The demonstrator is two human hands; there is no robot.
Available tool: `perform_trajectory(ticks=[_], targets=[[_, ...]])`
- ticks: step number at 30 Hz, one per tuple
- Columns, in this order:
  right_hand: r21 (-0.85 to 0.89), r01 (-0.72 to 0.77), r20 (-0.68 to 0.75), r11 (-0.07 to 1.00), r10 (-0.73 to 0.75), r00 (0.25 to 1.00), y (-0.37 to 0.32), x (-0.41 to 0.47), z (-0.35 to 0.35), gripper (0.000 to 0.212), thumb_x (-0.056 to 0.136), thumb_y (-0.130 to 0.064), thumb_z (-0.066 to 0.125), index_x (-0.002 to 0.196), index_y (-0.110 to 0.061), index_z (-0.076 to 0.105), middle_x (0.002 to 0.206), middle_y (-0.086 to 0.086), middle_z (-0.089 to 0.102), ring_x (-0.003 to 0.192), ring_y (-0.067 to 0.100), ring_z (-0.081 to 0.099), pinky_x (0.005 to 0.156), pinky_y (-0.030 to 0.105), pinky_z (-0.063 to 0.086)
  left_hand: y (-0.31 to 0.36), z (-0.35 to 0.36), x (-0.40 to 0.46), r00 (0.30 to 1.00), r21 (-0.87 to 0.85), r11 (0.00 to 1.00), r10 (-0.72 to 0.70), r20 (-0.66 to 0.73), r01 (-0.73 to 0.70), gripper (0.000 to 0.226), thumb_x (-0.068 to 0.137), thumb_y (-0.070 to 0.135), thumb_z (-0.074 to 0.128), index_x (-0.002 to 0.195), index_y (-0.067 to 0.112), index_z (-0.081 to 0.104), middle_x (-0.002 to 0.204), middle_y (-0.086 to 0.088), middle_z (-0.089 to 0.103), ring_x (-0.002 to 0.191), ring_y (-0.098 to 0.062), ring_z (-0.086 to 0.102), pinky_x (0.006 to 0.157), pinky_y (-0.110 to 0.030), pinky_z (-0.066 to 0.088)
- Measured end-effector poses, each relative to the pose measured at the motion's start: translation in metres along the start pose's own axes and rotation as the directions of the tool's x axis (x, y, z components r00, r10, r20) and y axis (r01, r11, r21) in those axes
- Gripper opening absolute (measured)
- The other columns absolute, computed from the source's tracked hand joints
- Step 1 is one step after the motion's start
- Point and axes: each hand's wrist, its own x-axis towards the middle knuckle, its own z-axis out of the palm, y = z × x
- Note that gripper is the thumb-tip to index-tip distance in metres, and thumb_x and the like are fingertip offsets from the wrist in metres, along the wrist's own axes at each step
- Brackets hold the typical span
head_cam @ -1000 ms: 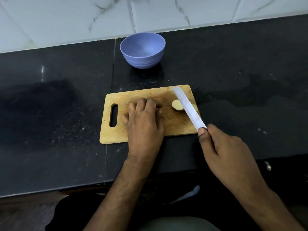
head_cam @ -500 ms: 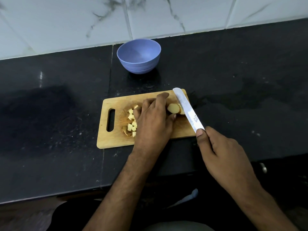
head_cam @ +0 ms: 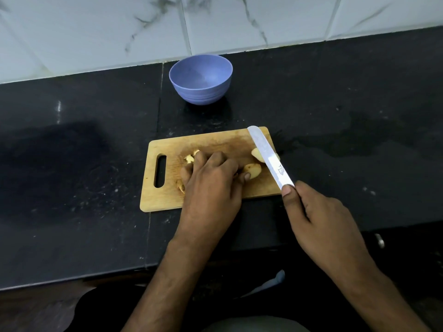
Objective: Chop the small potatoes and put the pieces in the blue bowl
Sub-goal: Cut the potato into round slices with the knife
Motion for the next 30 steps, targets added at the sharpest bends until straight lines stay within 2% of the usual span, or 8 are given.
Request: perform_trajectory(ticks=[5, 8, 12, 15, 18, 21, 25, 30], targets=[[-0.016, 0.008, -0.005, 1.0, -0.008, 1.0, -0.002, 0.001, 0.0, 0.038, 0.1, -0.048, 0.031, 0.074, -0.025, 0.046, 0.053, -0.003, 0.054, 0.044, 0.011, 0.053, 0.041, 0.025, 0.039, -0.004, -0.002, -0.003, 0.998, 0.08, 0.995, -0.059, 0.035, 0.056, 0.031, 0.1, 0.044, 0.048, 0.095, 0.025, 0.072, 0.106, 0.007, 0.054, 0.115, -0.017, 0.037, 0.09, -0.035, 0.019], [-0.037, 0.002, -0.002, 0.999, -0.002, 1.0, -0.003, 0.002, 0.0, 0.038, 0.1, -0.049, 0.029, 0.075, -0.025, 0.046, 0.056, -0.003, 0.056, 0.045, 0.01, 0.054, 0.041, 0.025, 0.04, -0.002, -0.003, -0.003, 1.0, 0.04, 0.999, -0.027, 0.009, 0.027, 0.029, 0.1, 0.04, 0.05, 0.121, 0.029, 0.068, 0.112, 0.007, 0.057, 0.116, -0.016, 0.037, 0.09, -0.035, 0.02], [-0.045, 0.002, -0.014, 0.999, -0.003, 1.0, 0.0, 0.001, 0.001, 0.037, 0.1, -0.049, 0.03, 0.076, -0.025, 0.046, 0.055, -0.003, 0.056, 0.044, 0.01, 0.053, 0.039, 0.022, 0.038, -0.004, -0.008, 0.002, 0.95, -0.011, 0.982, 0.185, 0.251, -0.188, 0.045, 0.102, 0.025, 0.047, 0.146, 0.037, 0.046, 0.139, 0.014, 0.05, 0.129, -0.012, 0.034, 0.094, -0.035, 0.022], [-0.037, 0.013, 0.0, 0.999, -0.013, 1.0, -0.002, 0.001, 0.0, 0.037, 0.1, -0.048, 0.03, 0.076, -0.026, 0.047, 0.054, -0.003, 0.055, 0.044, 0.011, 0.053, 0.039, 0.024, 0.039, -0.006, -0.009, 0.006, 0.922, 0.022, 0.972, 0.214, 0.322, -0.233, 0.052, 0.101, 0.012, 0.046, 0.146, 0.039, 0.045, 0.15, 0.014, 0.042, 0.137, -0.014, 0.031, 0.105, -0.041, 0.027], [-0.03, 0.012, -0.001, 0.999, -0.012, 1.0, -0.003, 0.001, 0.0, 0.036, 0.1, -0.047, 0.031, 0.074, -0.027, 0.045, 0.051, -0.003, 0.052, 0.042, 0.011, 0.052, 0.038, 0.021, 0.036, -0.007, -0.007, 0.01, 0.936, 0.053, 0.969, 0.217, 0.278, -0.241, 0.045, 0.099, 0.01, 0.05, 0.137, 0.033, 0.055, 0.134, 0.009, 0.052, 0.122, -0.016, 0.044, 0.098, -0.036, 0.035], [-0.038, 0.015, -0.004, 0.999, -0.015, 1.0, -0.004, 0.001, -0.001, 0.036, 0.1, -0.047, 0.032, 0.072, -0.027, 0.043, 0.05, -0.003, 0.051, 0.042, 0.011, 0.051, 0.038, 0.02, 0.034, -0.007, -0.005, 0.016, 0.953, 0.017, 0.979, 0.195, 0.233, -0.204, 0.029, 0.097, 0.023, 0.059, 0.126, 0.022, 0.062, 0.122, 0.001, 0.054, 0.114, -0.018, 0.05, 0.095, -0.033, 0.04], [-0.05, 0.006, -0.004, 0.999, -0.006, 1.0, -0.004, 0.0, -0.002, 0.037, 0.1, -0.047, 0.031, 0.073, -0.027, 0.043, 0.052, -0.002, 0.053, 0.043, 0.011, 0.052, 0.038, 0.019, 0.033, -0.004, 0.001, 0.016, 0.97, 0.068, 0.984, 0.151, 0.192, -0.166, 0.039, 0.094, 0.046, 0.059, 0.124, 0.022, 0.062, 0.121, 0.002, 0.053, 0.118, -0.016, 0.049, 0.098, -0.033, 0.034], [-0.112, 0.027, 0.012, 0.993, -0.026, 1.0, -0.007, -0.004, -0.002, 0.033, 0.1, -0.047, 0.032, 0.074, -0.028, 0.039, 0.049, -0.004, 0.049, 0.039, 0.009, 0.048, 0.038, 0.016, 0.025, -0.011, 0.006, -0.002, 0.99, -0.004, 0.995, 0.097, 0.103, -0.097, 0.044, 0.092, 0.052, 0.057, 0.126, 0.024, 0.059, 0.12, 0.006, 0.053, 0.117, -0.014, 0.047, 0.093, -0.032, 0.027]])
